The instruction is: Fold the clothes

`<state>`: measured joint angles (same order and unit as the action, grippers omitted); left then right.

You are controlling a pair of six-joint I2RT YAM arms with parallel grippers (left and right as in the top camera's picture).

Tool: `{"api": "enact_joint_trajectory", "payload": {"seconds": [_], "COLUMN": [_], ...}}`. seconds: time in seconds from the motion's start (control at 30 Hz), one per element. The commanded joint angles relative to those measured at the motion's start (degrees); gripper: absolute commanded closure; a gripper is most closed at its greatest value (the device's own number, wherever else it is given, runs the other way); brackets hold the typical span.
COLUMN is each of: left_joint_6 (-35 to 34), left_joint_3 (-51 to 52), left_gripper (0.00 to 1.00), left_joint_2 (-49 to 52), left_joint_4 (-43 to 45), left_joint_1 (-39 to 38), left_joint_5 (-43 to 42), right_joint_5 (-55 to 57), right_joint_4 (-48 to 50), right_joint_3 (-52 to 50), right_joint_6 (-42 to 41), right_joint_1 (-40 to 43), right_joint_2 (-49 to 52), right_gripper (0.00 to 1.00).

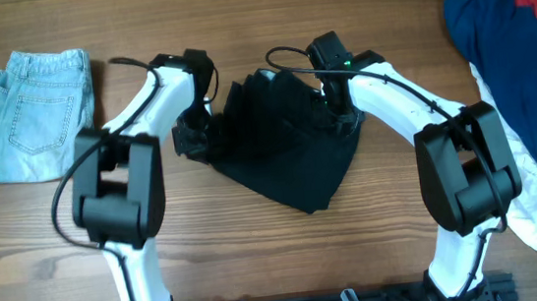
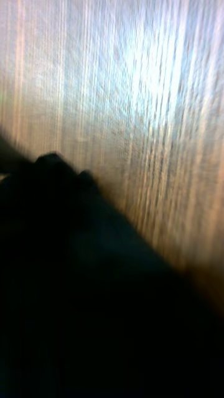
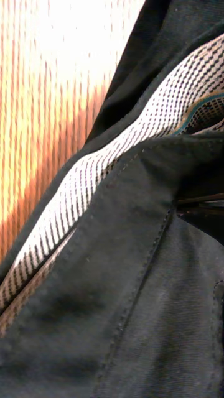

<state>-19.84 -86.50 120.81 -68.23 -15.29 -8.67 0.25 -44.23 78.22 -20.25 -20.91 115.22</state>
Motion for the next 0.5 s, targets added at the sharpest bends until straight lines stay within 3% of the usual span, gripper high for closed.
{"api": "enact_joint_trajectory", "payload": {"seconds": [0.0, 0.13, 0.27, 0.47], "left_joint_6": [-0.26, 0.0, 7.63, 13.33], "left_joint_3": [0.0, 0.0, 0.02, 0.02], "left_gripper": [0.0, 0.0, 0.0, 0.0], "left_joint_2": [-8.98, -10.21, -9.09, -5.62], "left_joint_4": [3.61, 8.96, 15.72, 23.98], "left_joint_1": [0.46, 0.57, 0.57, 0.57], "left_joint_5": [0.83, 0.28, -9.46, -18.43], "right_joint_5": [4.85, 4.85, 4.83, 4.2], "right_joint_4": [-0.07, -0.15, -0.17, -0.2], "right_joint_3": [0.85, 0.85, 0.85, 0.85], "right_joint_6": [0.85, 0.85, 0.83, 0.76], "right_joint_1": [1.6, 1.6, 1.6, 1.6], "right_joint_2": [0.74, 0.74, 0.74, 0.74], "right_gripper": [0.96, 0.96, 0.96, 0.96]}}
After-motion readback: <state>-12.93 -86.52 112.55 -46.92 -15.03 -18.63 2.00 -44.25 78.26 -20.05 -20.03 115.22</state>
